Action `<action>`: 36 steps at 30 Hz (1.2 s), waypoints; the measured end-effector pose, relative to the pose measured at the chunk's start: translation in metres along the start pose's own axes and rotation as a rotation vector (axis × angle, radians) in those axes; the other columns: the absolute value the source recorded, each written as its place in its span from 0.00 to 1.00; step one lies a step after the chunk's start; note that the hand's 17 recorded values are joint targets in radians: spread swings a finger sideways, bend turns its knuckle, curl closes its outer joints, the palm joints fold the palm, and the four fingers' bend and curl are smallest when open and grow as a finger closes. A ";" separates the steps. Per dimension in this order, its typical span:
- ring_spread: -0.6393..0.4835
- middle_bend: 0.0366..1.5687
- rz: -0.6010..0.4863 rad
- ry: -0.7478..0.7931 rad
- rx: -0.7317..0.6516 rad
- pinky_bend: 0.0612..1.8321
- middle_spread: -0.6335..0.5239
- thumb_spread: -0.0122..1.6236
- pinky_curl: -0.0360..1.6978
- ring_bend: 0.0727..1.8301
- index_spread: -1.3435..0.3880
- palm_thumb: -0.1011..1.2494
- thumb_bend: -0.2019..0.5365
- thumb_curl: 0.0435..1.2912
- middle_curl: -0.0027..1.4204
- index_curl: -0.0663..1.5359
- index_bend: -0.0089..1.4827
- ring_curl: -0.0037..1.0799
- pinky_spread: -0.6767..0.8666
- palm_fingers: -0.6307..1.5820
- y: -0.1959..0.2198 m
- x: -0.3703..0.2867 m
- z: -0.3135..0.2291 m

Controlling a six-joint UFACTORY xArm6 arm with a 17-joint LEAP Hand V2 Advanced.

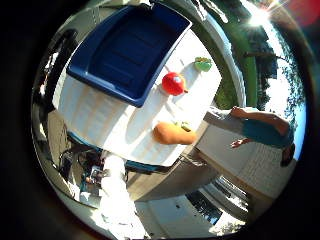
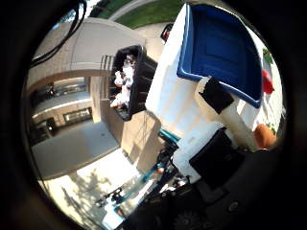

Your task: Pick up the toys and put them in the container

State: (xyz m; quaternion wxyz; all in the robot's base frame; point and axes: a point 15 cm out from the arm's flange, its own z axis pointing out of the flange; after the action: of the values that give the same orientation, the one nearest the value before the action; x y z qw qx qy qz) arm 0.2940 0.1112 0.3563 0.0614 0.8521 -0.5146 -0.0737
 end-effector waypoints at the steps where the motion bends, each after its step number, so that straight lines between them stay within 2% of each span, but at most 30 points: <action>1: 0.83 0.08 0.031 0.008 0.004 0.17 0.59 0.77 0.14 0.10 0.68 0.66 0.25 0.26 0.21 0.28 0.15 0.29 0.71 0.40 0.002 0.013 -0.004; 7: 0.82 0.08 0.167 0.061 0.009 0.18 0.58 0.76 0.14 0.11 0.68 0.67 0.25 0.26 0.21 0.27 0.12 0.30 0.71 0.40 0.024 0.118 -0.019; 9: 0.82 0.08 0.211 0.078 -0.037 0.18 0.58 0.76 0.14 0.11 0.68 0.66 0.24 0.26 0.21 0.27 0.11 0.30 0.71 0.40 0.048 0.166 -0.020; 10: 0.82 0.08 0.235 0.117 -0.116 0.20 0.58 0.76 0.15 0.12 0.67 0.66 0.23 0.26 0.21 0.26 0.09 0.31 0.71 0.38 0.079 0.200 -0.022; 11: 0.81 0.07 0.239 0.124 -0.135 0.21 0.59 0.75 0.15 0.12 0.67 0.63 0.21 0.26 0.20 0.25 0.05 0.31 0.71 0.34 0.084 0.207 -0.019; 12: 0.81 0.08 0.243 0.128 -0.152 0.22 0.59 0.74 0.16 0.13 0.66 0.62 0.21 0.26 0.21 0.24 0.06 0.32 0.71 0.33 0.089 0.214 -0.015; 18: 0.80 0.12 0.304 0.112 -0.172 0.22 0.59 0.71 0.15 0.14 0.69 0.60 0.22 0.26 0.22 0.22 0.09 0.31 0.70 0.35 0.102 0.260 0.013; 22: 0.79 0.12 0.283 0.139 -0.239 0.23 0.58 0.69 0.16 0.15 0.70 0.59 0.22 0.26 0.23 0.21 0.08 0.32 0.71 0.35 0.116 0.281 0.043; 31: 0.78 0.11 0.216 0.134 -0.267 0.26 0.58 0.67 0.17 0.17 0.70 0.58 0.23 0.25 0.25 0.18 0.09 0.33 0.71 0.33 0.110 0.279 0.114; 36: 0.79 0.09 0.170 0.145 -0.340 0.27 0.59 0.67 0.17 0.17 0.70 0.59 0.23 0.25 0.25 0.18 0.10 0.33 0.71 0.33 0.109 0.277 0.152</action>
State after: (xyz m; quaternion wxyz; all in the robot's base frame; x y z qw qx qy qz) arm 0.2979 -0.1892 0.2096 0.2474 0.7860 -0.5589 -0.0923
